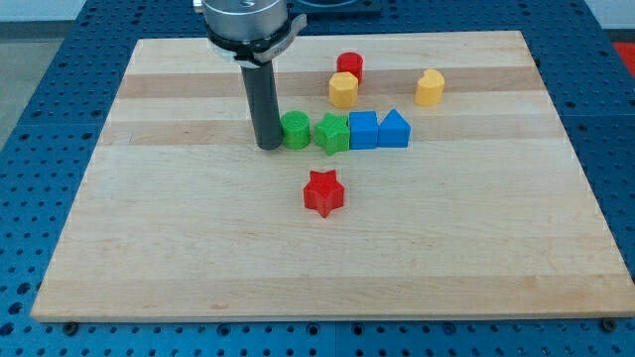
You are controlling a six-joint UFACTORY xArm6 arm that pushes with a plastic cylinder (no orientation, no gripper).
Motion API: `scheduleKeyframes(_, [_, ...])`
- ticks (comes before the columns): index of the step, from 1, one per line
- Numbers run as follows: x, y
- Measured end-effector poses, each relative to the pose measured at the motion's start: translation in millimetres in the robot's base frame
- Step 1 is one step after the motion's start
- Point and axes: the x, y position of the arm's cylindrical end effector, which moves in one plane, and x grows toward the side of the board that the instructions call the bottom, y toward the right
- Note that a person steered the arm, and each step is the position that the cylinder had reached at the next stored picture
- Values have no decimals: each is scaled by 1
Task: Slightly move the green circle to the bottom
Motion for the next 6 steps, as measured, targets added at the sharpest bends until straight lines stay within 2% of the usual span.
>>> scheduleKeyframes(2, [-34, -24])
scheduleKeyframes(6, [-43, 10])
